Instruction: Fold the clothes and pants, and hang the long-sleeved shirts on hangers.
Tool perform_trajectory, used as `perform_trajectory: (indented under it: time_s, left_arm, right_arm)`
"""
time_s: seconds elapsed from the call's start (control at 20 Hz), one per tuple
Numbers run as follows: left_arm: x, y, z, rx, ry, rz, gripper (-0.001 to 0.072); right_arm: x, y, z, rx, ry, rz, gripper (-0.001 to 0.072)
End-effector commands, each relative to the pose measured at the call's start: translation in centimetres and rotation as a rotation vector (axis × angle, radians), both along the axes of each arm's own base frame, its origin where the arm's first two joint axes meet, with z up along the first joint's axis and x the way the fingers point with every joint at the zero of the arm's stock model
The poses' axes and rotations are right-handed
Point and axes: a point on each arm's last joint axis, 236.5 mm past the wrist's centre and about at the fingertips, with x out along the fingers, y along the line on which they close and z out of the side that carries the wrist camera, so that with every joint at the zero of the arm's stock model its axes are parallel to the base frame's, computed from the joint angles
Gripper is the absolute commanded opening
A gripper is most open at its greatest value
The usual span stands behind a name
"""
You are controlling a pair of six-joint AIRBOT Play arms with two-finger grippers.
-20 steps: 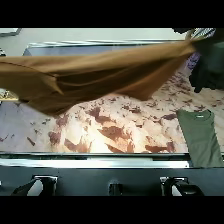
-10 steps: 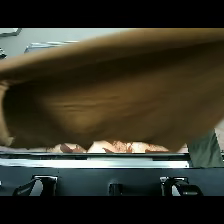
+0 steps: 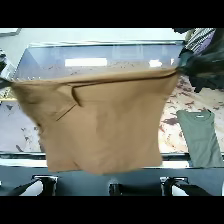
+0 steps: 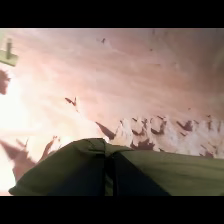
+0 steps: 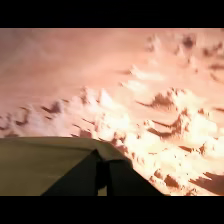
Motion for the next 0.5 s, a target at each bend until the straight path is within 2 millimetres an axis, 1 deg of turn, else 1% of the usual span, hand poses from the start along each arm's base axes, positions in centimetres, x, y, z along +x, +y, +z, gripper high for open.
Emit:
perform_trajectory:
  time_s: [0.0, 0.05, 0.1, 0.15, 0.2, 0.25, 0.3, 0.35, 0.4, 0.45]
  left_arm:
    - [8.3, -1.5, -11.3, -0.004, 0.083, -0.092, 0.0013]
    - [10.3, -2.4, -13.9, 0.001, 0.101, -0.118, 0.0013]
    - [12.0, -3.2, -16.0, 0.003, 0.118, -0.138, 0.0012]
    - [13.3, -3.8, -17.5, 0.001, 0.128, -0.150, 0.0013]
    - [14.5, -4.2, -18.5, 0.000, 0.131, -0.161, 0.0013]
    - [15.6, -4.5, -19.0, 0.002, 0.126, -0.168, 0.0013]
    - [16.5, -4.5, -18.9, 0.006, 0.114, -0.173, 0.0013]
    - [16.9, -4.5, -18.5, 0.007, 0.104, -0.176, 0.0013]
    - [16.8, -4.6, -18.0, 0.007, 0.105, -0.184, 0.0013]
    - [16.4, -4.8, -17.8, 0.005, 0.121, -0.199, 0.0013]
  right_arm:
    - [5.5, -0.5, -12.0, -0.006, 0.181, 0.008, 0.0030]
    - [6.7, -0.6, -14.2, -0.008, 0.191, 0.005, 0.0030]
    - [7.9, -0.8, -16.2, -0.012, 0.191, 0.001, 0.0030]
    - [8.9, -1.0, -17.5, -0.015, 0.184, -0.006, 0.0030]
    - [9.8, -1.2, -18.1, -0.015, 0.166, -0.019, 0.0030]
    - [10.7, -1.4, -18.1, -0.017, 0.134, -0.031, 0.0030]
    - [11.4, -1.6, -17.8, -0.021, 0.102, -0.042, 0.0030]
    - [11.8, -1.7, -17.4, -0.021, 0.082, -0.048, 0.0030]
    - [11.8, -1.7, -17.3, -0.023, 0.078, -0.046, 0.0030]
    - [11.6, -1.6, -17.5, -0.023, 0.092, -0.041, 0.0030]
